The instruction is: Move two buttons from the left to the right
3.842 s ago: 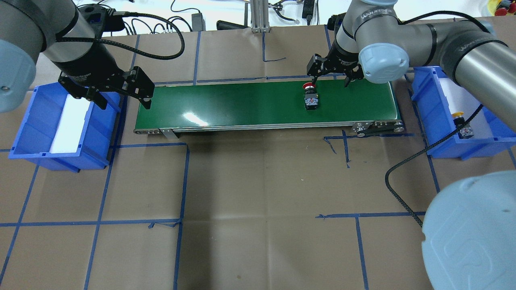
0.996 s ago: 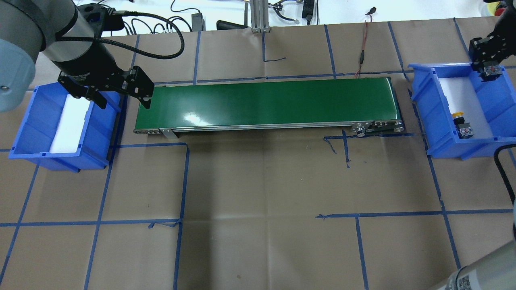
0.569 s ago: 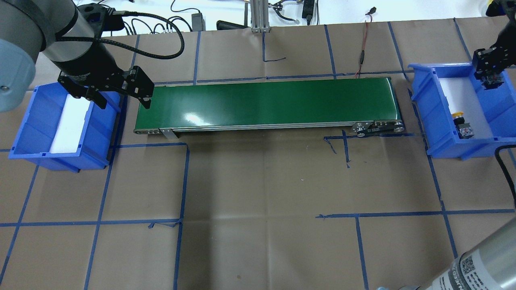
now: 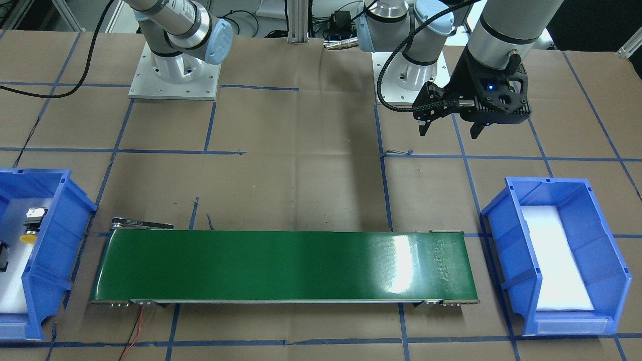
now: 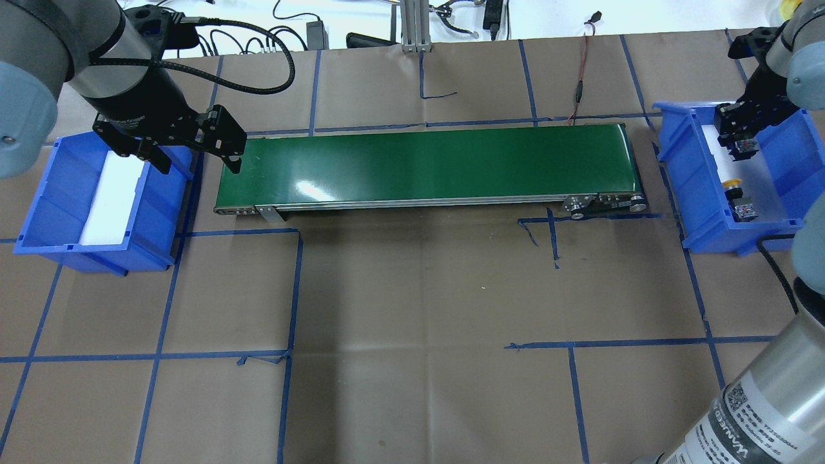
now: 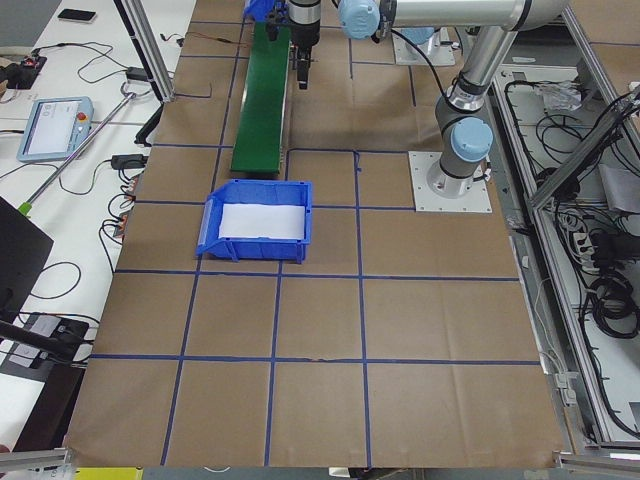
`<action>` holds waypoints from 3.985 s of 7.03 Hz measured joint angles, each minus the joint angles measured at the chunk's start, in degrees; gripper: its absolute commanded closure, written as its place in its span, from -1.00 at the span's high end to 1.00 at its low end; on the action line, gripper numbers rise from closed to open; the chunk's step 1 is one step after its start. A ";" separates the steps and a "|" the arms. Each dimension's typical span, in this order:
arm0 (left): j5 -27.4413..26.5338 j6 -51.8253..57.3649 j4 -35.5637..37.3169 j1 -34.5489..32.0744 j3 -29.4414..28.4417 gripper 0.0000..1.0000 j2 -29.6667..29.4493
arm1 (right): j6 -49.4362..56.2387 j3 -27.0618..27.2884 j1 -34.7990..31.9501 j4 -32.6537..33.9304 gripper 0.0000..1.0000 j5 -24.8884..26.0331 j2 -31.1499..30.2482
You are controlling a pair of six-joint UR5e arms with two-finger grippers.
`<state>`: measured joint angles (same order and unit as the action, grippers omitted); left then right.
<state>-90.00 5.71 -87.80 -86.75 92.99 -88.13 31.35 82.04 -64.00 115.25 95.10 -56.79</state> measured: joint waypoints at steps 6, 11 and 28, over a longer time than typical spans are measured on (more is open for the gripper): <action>0.00 0.00 0.00 0.00 0.00 1.00 -0.03 | 0.33 -0.34 -0.21 0.11 0.99 -0.09 2.71; 0.00 0.00 0.00 0.00 -0.01 1.00 -0.03 | 0.02 -0.99 -0.19 -1.34 0.99 0.32 -0.98; 0.01 0.00 0.00 0.00 0.11 1.00 0.05 | -36.93 16.42 -27.75 -16.87 1.00 -9.06 -39.96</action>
<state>-89.99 5.71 -87.80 -86.75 93.10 -88.07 -5.57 98.47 -91.75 98.37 86.04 -96.75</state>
